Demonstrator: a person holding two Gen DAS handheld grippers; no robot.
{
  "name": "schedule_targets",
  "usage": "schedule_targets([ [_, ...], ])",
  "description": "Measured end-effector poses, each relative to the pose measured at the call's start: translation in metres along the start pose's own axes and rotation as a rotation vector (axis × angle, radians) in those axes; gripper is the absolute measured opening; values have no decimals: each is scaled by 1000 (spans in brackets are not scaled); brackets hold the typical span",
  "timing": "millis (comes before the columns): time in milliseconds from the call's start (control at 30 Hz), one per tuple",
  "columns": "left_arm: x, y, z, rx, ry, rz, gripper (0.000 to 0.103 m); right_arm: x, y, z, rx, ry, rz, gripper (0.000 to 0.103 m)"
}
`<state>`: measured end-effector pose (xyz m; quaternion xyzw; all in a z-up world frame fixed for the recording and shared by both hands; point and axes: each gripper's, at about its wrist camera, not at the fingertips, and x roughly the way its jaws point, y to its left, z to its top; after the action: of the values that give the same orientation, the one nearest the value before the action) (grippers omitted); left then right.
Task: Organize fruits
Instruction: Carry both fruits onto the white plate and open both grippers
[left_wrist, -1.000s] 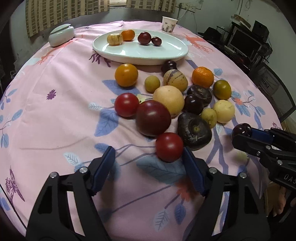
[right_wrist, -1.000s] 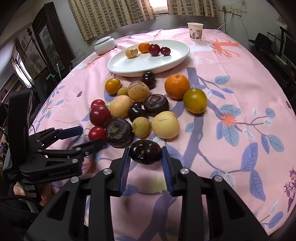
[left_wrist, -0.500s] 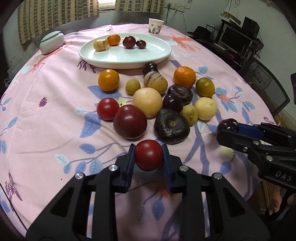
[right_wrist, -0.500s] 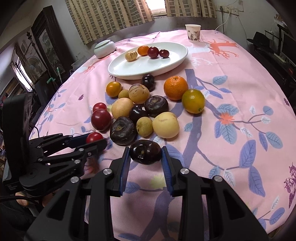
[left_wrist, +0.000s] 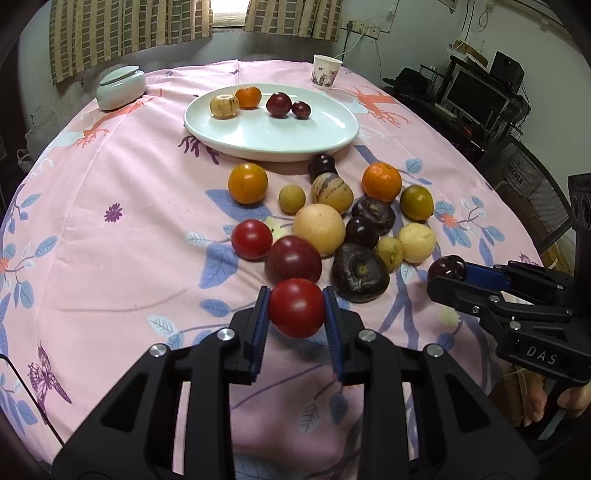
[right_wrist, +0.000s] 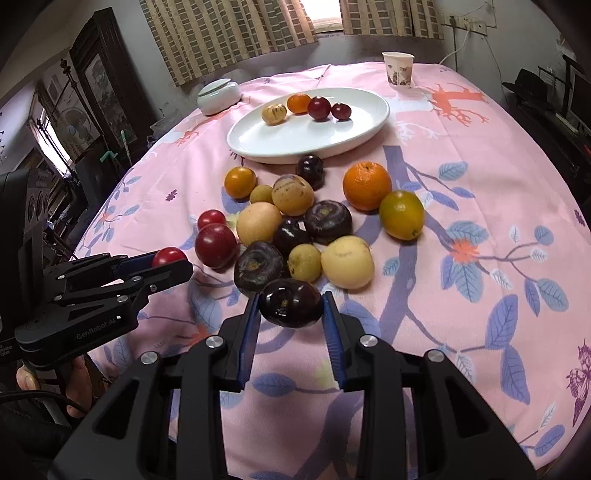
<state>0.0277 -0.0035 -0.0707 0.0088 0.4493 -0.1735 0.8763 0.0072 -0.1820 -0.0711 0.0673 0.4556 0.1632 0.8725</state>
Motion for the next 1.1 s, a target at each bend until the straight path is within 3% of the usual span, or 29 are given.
schedule_targets([
  [233,-13,10,30,-2,-40,8,29,-1,0,28,-27,-39,11,34],
  [500,-13,21,101,7,-58,18,29,-4,1,91,-107,-99,3,34],
  [800,57,35,203,-48,18,53,29,56,0,184,-181,-75,-19,34],
  [967,115,54,231,-108,94,55,29,116,-17,212,-150,40,2,34],
  [1100,145,64,238,-129,133,66,29,143,-30,222,-119,69,-3,34],
])
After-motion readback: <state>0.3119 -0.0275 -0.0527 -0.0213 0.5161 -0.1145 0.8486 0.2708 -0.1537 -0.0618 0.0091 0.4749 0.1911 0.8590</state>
